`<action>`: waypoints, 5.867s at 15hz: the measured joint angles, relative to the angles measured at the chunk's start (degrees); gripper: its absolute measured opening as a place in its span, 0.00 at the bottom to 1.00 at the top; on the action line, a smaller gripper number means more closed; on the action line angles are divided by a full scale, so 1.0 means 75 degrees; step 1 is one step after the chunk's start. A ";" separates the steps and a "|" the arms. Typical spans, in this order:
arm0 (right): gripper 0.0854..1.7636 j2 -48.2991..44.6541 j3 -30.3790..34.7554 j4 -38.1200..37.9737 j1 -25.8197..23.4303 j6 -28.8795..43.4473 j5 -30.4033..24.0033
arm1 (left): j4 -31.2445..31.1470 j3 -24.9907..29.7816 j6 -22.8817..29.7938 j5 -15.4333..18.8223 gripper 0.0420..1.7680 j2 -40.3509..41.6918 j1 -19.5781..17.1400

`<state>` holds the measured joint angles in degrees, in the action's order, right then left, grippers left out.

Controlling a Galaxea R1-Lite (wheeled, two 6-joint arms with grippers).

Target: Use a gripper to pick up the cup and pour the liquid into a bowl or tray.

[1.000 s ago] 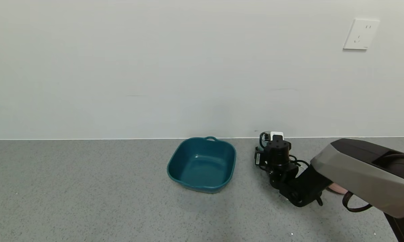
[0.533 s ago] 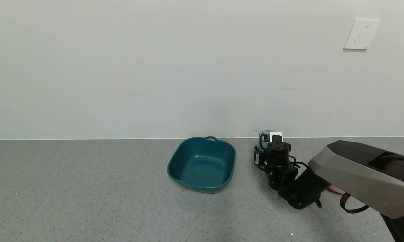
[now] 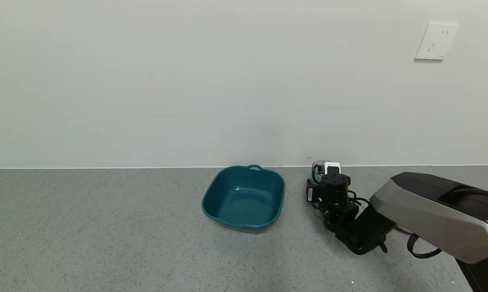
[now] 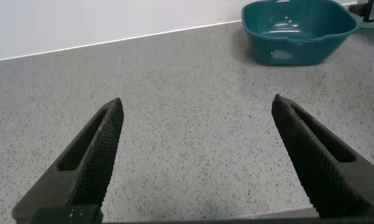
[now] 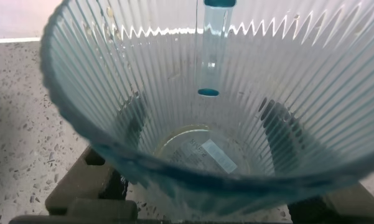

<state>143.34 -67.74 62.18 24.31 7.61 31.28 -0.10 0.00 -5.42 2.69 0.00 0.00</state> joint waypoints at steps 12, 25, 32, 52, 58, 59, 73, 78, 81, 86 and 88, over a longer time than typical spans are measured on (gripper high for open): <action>0.88 0.0018 0.0024 -0.0029 0.0015 0.0000 0.0065 | 0.0000 0.0000 0.0000 0.0000 0.97 0.0000 0.0000; 0.95 -0.2692 0.1021 -0.3197 0.0107 0.0088 -0.0597 | 0.0003 0.0000 -0.0003 0.0000 0.97 0.0000 0.0000; 0.96 -0.5952 0.1187 -0.7046 0.0621 0.0158 -0.1291 | 0.0000 0.0000 -0.0003 0.0000 0.97 0.0000 0.0000; 0.96 -1.4486 0.3646 -1.1370 -0.0857 -0.0041 -0.1334 | 0.0000 0.0000 -0.0003 0.0000 0.97 0.0000 0.0000; 0.96 -1.5544 0.3829 -1.1521 -0.2809 -0.0049 -0.1360 | 0.0000 0.0000 0.0000 0.0000 0.97 0.0000 0.0000; 0.96 -1.5705 0.3920 -1.1521 -0.2934 -0.0049 -0.1357 | 0.0000 0.0000 -0.0003 0.0000 0.97 0.0000 0.0000; 0.96 -1.8899 0.6949 -0.9705 -0.3274 -0.1008 -0.2701 | 0.0003 0.0000 0.0000 0.0000 0.97 0.0000 0.0000; 0.96 -1.9105 0.8563 -0.8095 -0.3296 -0.1458 -0.3693 | 0.0003 0.0000 0.0000 0.0000 0.97 0.0000 0.0000; 0.96 -1.9115 0.8941 -0.8368 -0.3300 -0.1408 -0.4280 | 0.0000 0.0000 0.0000 0.0000 0.97 0.0000 0.0000; 0.96 -1.9118 0.9018 -0.8346 -0.3277 -0.1318 -0.4273 | 0.0000 0.0000 -0.0003 0.0000 0.97 0.0000 0.0000; 0.96 -1.9121 0.9023 -0.8338 -0.3280 -0.1318 -0.4265 | 0.0000 0.0000 0.0000 0.0000 0.97 0.0000 0.0000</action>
<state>-0.07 -0.07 -0.35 -0.29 -2.28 -0.71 -0.10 0.00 -5.42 2.69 0.00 0.00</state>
